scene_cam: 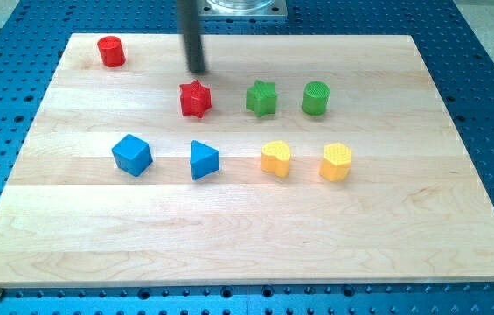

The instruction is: Make a group of green blocks and red blocks

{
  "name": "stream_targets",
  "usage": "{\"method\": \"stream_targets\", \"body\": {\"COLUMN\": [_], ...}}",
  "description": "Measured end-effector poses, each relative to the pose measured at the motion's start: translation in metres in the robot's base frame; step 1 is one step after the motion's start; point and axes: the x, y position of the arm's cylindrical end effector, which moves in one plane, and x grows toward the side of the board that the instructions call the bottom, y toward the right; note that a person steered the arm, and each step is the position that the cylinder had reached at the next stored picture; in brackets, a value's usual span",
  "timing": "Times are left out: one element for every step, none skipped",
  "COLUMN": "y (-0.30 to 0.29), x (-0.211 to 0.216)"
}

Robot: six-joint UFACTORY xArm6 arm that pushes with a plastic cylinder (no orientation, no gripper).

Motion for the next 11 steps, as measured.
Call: {"method": "stream_targets", "body": {"y": [0.096,0.182,0.179,0.179,0.143,0.116,0.085,0.007,-0.042,-0.018,-0.076], "x": [-0.002,0.014,0.056,0.086,0.097,0.09,0.088,0.088,0.088,0.118,0.125]}}
